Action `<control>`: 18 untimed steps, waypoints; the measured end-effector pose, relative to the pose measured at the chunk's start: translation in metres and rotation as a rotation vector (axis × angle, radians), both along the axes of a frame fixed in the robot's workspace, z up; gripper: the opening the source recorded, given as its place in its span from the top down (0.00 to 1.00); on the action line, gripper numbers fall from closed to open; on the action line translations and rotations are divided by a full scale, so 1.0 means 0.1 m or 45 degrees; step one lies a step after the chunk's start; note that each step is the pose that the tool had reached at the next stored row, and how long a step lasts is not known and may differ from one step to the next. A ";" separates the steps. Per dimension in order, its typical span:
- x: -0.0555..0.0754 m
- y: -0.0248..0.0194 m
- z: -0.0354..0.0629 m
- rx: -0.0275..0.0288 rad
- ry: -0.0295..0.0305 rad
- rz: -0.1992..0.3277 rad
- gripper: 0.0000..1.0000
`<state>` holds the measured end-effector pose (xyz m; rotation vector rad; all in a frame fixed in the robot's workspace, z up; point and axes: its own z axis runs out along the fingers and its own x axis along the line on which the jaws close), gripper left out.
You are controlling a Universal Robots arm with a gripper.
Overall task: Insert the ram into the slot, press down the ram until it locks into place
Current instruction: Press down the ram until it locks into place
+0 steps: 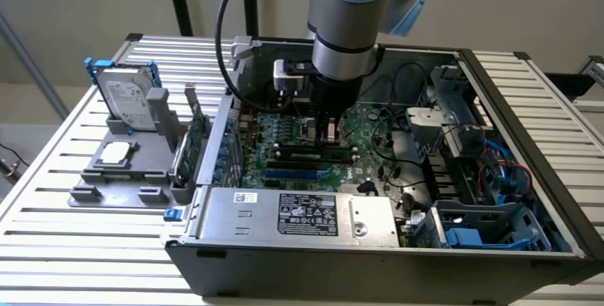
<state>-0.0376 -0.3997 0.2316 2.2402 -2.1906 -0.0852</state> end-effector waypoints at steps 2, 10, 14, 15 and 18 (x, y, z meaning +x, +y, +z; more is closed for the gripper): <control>0.00 -0.002 0.095 -0.0020 0.0019 0.000 0.89; 0.06 -0.007 0.258 -0.0014 0.0035 0.000 0.89; 0.06 -0.007 0.260 -0.0019 0.0037 0.000 0.89; 0.06 -0.007 0.259 -0.0018 0.0037 0.000 0.89; 0.06 -0.007 0.259 -0.0018 0.0036 0.000 0.89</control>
